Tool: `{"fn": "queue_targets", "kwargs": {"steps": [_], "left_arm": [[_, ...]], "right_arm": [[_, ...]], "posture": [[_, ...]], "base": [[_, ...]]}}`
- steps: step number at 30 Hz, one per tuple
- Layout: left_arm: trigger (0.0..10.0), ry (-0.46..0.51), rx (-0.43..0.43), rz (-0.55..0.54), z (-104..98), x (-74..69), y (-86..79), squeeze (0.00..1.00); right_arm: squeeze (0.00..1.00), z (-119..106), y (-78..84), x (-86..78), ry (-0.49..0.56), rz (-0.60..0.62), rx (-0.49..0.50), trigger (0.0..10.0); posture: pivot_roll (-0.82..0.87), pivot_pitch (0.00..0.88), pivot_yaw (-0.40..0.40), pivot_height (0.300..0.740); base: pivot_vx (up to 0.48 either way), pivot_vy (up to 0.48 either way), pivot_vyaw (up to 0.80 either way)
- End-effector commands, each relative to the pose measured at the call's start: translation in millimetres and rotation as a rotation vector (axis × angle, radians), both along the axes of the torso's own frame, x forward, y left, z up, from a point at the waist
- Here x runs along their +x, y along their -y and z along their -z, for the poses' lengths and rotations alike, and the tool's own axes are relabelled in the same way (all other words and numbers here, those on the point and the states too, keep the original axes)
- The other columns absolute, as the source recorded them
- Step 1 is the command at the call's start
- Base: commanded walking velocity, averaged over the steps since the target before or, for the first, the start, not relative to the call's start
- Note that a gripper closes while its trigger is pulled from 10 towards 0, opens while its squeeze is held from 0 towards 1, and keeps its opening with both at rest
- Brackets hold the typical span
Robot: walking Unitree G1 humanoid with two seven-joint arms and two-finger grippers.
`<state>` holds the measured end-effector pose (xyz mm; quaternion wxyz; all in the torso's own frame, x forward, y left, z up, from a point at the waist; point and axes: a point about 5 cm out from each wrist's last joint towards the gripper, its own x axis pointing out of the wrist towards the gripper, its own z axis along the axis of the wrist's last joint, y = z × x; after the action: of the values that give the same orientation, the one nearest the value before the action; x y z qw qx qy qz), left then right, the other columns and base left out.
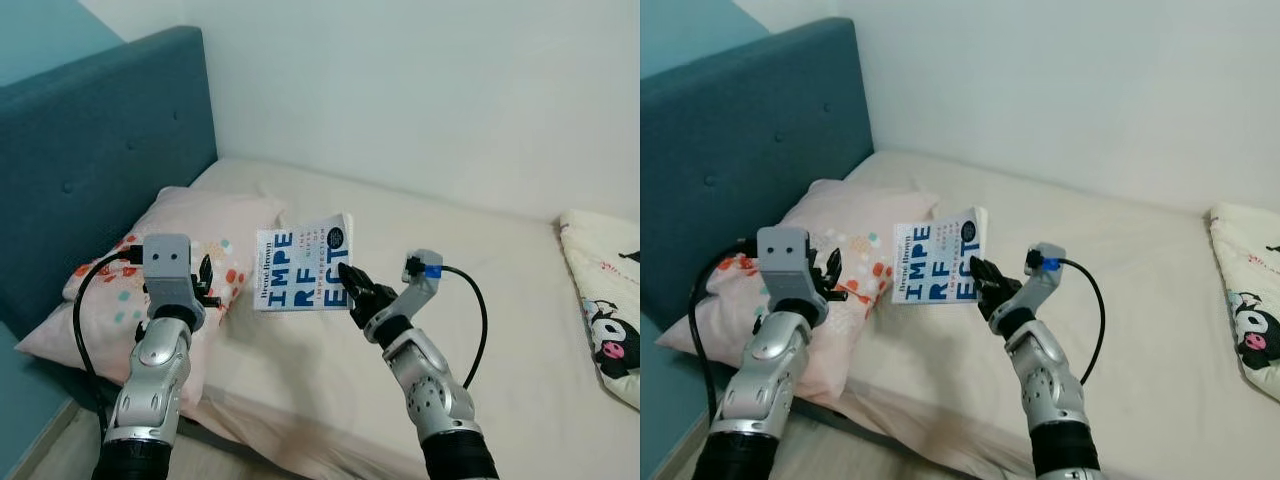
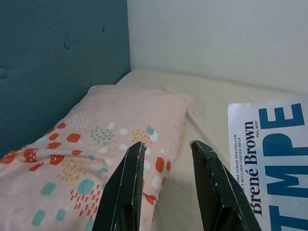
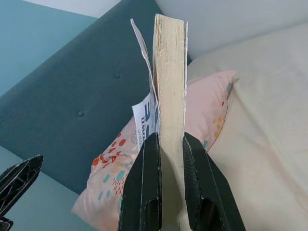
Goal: Clean up the room
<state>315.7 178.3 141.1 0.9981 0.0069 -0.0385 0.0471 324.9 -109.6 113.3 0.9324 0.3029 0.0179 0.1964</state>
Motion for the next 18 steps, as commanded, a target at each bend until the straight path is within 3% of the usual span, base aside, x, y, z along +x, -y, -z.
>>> {"fn": "queue_targets", "kwargs": {"steps": [1, 18], "left_arm": [[10.0, -0.013, -0.001, 0.009, 4.3, -1.1, -0.9, 0.0], [10.0, -0.012, 0.002, 0.045, 3.7, -0.7, 4.7, 0.0]], "right_arm": [[0.0, -2.5, 3.1, -0.8, 0.018, 0.015, 0.004, 10.0], [0.0, -2.2, 3.9, -2.4, 0.018, 0.026, 0.014, 10.0]], "posture": [[0.11, 0.0, -0.073, 0.74], [0.1, 0.0, -0.06, 0.74]], "base": [[0.0, 0.0, 0.0], [0.0, 0.419, 0.0]]}}
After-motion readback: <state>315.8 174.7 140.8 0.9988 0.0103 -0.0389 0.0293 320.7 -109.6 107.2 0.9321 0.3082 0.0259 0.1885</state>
